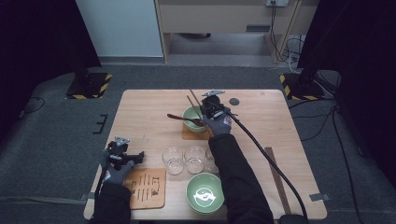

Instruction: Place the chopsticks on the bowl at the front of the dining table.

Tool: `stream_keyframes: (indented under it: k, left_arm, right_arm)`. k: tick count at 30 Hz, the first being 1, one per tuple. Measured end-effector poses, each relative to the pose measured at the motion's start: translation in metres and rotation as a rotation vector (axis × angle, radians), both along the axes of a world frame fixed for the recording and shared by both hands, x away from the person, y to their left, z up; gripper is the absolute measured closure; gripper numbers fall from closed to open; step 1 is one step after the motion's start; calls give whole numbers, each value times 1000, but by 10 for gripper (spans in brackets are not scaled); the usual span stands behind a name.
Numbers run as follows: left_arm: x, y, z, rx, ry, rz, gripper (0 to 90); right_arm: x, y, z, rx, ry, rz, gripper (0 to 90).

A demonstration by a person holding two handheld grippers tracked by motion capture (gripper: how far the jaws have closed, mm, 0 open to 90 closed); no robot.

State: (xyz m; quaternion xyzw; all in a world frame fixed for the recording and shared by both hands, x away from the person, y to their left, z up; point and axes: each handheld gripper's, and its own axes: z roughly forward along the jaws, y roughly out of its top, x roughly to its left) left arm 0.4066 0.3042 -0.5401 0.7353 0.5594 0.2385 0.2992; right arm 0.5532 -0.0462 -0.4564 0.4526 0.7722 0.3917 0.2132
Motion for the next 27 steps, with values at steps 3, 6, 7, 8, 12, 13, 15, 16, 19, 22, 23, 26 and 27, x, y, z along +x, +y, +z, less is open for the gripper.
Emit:
stream_keyframes:
  k: [3, 6, 7, 8, 12, 13, 15, 16, 19, 22, 23, 26, 27]
  left_arm:
    - [0, 0, 0, 0, 0, 0, 0]
    - [0, 0, 0, 0, 0, 0, 0]
    - [0, 0, 0, 0, 0, 0, 0]
    - [0, 0, 0, 0, 0, 0, 0]
    - [0, 0, 0, 0, 0, 0, 0]
    - [0, 0, 0, 0, 0, 0, 0]
    - [0, 0, 0, 0, 0, 0, 0]
    - [0, 0, 0, 0, 0, 0, 0]
    - [0, 0, 0, 0, 0, 0, 0]
    - [0, 0, 0, 0, 0, -1, 0]
    - [0, 0, 0, 0, 0, 0, 0]
    - [0, 0, 0, 0, 0, -1, 0]
    - [0, 0, 0, 0, 0, -1, 0]
  right_arm:
    - [1, 1, -3, -6, 10, -2, 847]
    - [3, 1, -7, -16, 23, -3, 847]
    - [3, 2, -8, -20, 27, -2, 847]
    - [3, 2, -9, -20, 33, -2, 847]
    - [3, 3, -12, -24, 40, 1, 847]
    - [4, 4, -12, -24, 40, 1, 847]
    - [4, 4, -13, -24, 42, 1, 847]
    - [4, 4, -13, -24, 44, 1, 847]
    - [4, 4, -13, -21, 44, 1, 847]
    - [5, 4, -13, -21, 46, 0, 847]
    - [5, 3, -13, -20, 46, 0, 847]
    - [5, 3, -13, -17, 48, 1, 847]
    - [6, 3, -13, -15, 49, 3, 847]
